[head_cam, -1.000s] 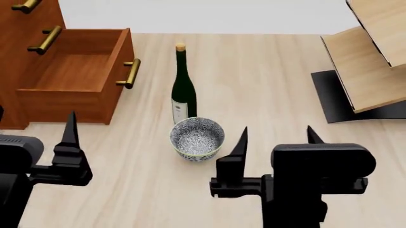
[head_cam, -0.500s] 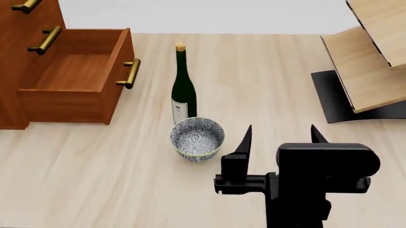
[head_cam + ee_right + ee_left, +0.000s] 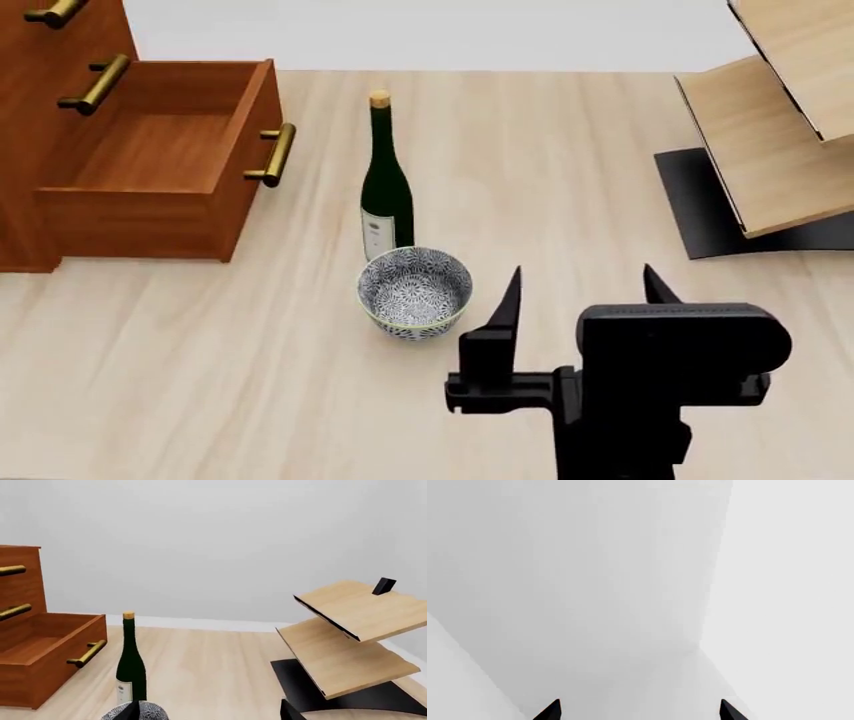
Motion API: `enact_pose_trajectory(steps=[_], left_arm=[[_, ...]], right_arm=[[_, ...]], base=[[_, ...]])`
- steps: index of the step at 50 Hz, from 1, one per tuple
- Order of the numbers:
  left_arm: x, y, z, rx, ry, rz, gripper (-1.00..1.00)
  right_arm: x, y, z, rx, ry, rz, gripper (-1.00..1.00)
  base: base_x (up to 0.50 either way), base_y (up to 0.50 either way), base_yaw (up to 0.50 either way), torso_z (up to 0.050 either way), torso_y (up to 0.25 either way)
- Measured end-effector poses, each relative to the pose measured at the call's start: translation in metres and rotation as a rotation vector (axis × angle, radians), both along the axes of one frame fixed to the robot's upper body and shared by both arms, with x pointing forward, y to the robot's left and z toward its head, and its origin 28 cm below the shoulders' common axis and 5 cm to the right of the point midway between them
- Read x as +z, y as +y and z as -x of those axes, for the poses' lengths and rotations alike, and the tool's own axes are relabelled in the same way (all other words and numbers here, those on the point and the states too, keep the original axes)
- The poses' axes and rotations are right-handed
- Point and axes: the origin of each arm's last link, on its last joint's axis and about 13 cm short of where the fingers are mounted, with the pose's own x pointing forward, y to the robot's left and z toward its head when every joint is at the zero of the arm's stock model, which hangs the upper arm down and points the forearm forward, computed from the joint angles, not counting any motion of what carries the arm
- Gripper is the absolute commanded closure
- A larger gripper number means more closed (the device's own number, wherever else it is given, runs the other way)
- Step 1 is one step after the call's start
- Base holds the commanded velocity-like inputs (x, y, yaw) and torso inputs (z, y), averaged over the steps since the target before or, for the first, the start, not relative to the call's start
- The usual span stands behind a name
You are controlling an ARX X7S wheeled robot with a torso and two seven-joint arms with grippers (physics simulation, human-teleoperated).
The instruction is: Put the wine bottle in the bottom drawer of the cabinet.
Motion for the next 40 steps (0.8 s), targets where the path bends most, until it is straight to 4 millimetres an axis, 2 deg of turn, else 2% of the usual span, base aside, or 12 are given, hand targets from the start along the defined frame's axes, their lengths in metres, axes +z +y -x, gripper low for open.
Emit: enact_pose_trajectory(steps=[16, 40], left_arm=[[-0.007, 0.018, 0.032, 0.24, -0.194, 0.099, -1.0], [-0.004, 0.018, 0.036, 0.275, -0.158, 0.059, -1.0]], right_arm=[[0.0, 0.0, 0.001, 0.008, 0.007, -0.007, -1.0], [-0.001, 0.002, 0.002, -0.005, -0.022, 0.056, -1.0]], base=[[0.0, 0.0, 0.0, 0.0, 0.0], [0.0, 0.0, 0.0, 0.0, 0.0]])
